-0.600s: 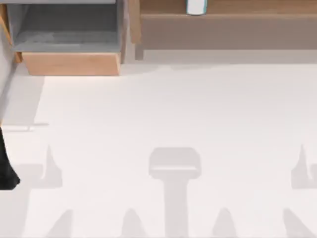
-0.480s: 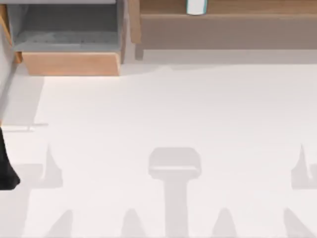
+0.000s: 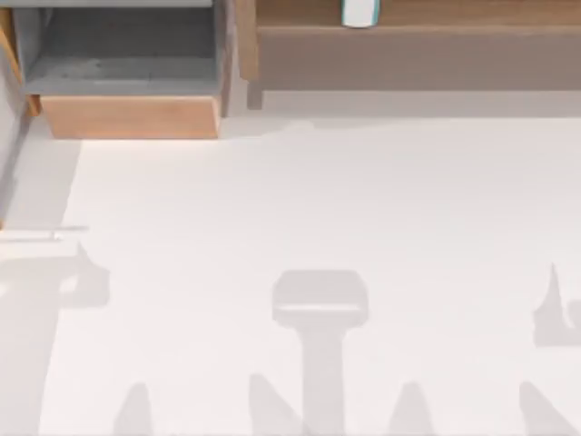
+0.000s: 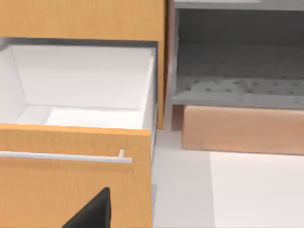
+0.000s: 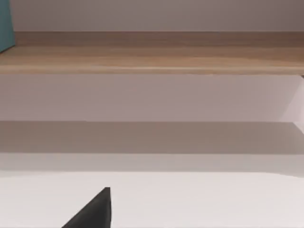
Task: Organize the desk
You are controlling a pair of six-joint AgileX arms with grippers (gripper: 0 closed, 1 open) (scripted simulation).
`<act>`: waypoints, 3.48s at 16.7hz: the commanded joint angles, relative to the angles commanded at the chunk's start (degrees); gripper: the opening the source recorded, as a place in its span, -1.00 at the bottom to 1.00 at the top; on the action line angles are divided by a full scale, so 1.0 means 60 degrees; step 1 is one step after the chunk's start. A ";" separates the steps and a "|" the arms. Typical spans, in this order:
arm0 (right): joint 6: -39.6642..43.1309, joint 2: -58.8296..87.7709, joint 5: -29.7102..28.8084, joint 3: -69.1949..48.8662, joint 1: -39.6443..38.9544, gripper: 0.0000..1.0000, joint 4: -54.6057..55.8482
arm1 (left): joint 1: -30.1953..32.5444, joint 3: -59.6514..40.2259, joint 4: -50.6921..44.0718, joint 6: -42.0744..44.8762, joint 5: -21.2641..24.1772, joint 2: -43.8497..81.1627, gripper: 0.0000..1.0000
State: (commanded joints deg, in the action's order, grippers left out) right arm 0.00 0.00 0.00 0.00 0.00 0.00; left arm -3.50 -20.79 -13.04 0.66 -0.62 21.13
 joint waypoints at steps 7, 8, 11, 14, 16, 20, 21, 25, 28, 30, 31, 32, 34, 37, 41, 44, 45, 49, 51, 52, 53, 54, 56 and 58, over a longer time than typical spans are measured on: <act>0.0000 0.0000 0.0000 0.0000 0.0000 1.00 0.0000 | -0.0855 -0.6927 -0.3626 0.0123 0.0096 0.7182 1.00; 0.0000 0.0000 0.0000 0.0000 0.0000 1.00 0.0000 | -0.0989 -0.8029 -0.4183 0.0143 0.0113 0.8328 1.00; 0.0000 0.0000 0.0000 0.0000 0.0000 1.00 0.0000 | -0.1407 -1.1305 -0.5850 0.0210 0.0155 1.1735 1.00; 0.0000 0.0000 0.0000 0.0000 0.0000 1.00 0.0000 | -0.1822 -1.4356 -0.7422 0.0272 0.0181 1.4898 1.00; 0.0000 0.0000 0.0000 0.0000 0.0000 1.00 0.0000 | -0.2083 -1.6165 -0.8368 0.0303 0.0190 1.6787 1.00; 0.0000 0.0000 0.0000 0.0000 0.0000 1.00 0.0000 | -0.2466 -1.8976 -0.9931 0.0347 0.0210 1.9763 1.00; 0.0000 0.0000 0.0000 0.0000 0.0000 1.00 0.0000 | -0.2517 -1.9491 -1.0237 0.0357 0.0216 2.0311 1.00; 0.0000 0.0000 0.0000 0.0000 0.0000 1.00 0.0000 | -0.2492 -2.0653 -1.0941 0.0388 0.0252 2.1492 1.00; 0.0000 0.0000 0.0000 0.0000 0.0000 1.00 0.0000 | -0.2475 -2.0722 -1.0984 0.0392 0.0257 2.1556 1.00; 0.0000 0.0000 0.0000 0.0000 0.0000 1.00 0.0000 | -0.2475 -2.0722 -1.0984 0.0392 0.0257 2.1556 1.00; 0.0000 0.0000 0.0000 0.0000 0.0000 1.00 0.0000 | -0.2486 -2.0697 -1.0968 0.0390 0.0252 2.1571 1.00; 0.0000 0.0000 0.0000 0.0000 0.0000 1.00 0.0000 | -0.2494 -2.0693 -1.0974 0.0397 0.0252 2.1560 1.00; 0.0000 0.0000 0.0000 0.0000 0.0000 1.00 0.0000 | -0.2582 -2.0635 -1.1069 0.0486 0.0257 2.1395 1.00; 0.0000 0.0000 0.0000 0.0000 0.0000 1.00 0.0000 | -0.2731 -2.0434 -1.1273 0.0672 0.0287 2.0984 1.00; 0.0000 0.0000 0.0000 0.0000 0.0000 1.00 0.0000 | -0.2729 -2.0039 -1.1089 0.0690 0.0291 2.0771 1.00; 0.0000 0.0000 0.0000 0.0000 0.0000 1.00 0.0000 | -0.2617 -1.9753 -1.0375 0.0519 0.0262 2.1196 1.00; 0.0000 0.0000 0.0000 0.0000 0.0000 1.00 0.0000 | -0.2571 -1.9694 -1.0137 0.0460 0.0253 2.1376 1.00; 0.0000 0.0000 0.0000 0.0000 0.0000 1.00 0.0000 | -0.2475 -1.9649 -0.9881 0.0392 0.0257 2.1587 1.00; 0.0000 0.0000 0.0000 0.0000 0.0000 1.00 0.0000 | -0.2475 -1.9649 -0.9881 0.0392 0.0257 2.1587 1.00; 0.0000 0.0000 0.0000 0.0000 0.0000 1.00 0.0000 | -0.2475 -1.9649 -0.9881 0.0392 0.0257 2.1587 0.85; 0.0000 0.0000 0.0000 0.0000 0.0000 1.00 0.0000 | -0.2475 -1.9649 -0.9881 0.0392 0.0257 2.1587 0.70; 0.0000 0.0000 0.0000 0.0000 0.0000 1.00 0.0000 | -0.2475 -1.9649 -0.9881 0.0392 0.0257 2.1587 0.55; 0.0000 0.0000 0.0000 0.0000 0.0000 1.00 0.0000 | -0.2475 -1.9649 -0.9881 0.0392 0.0257 2.1587 0.25; 0.0000 0.0000 0.0000 0.0000 0.0000 1.00 0.0000 | -0.2475 -1.9649 -0.9881 0.0392 0.0257 2.1587 -0.06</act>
State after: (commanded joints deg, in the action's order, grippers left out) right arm 0.00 0.00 0.00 0.00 0.00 0.00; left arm -18.35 -138.68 -72.32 3.01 0.92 150.65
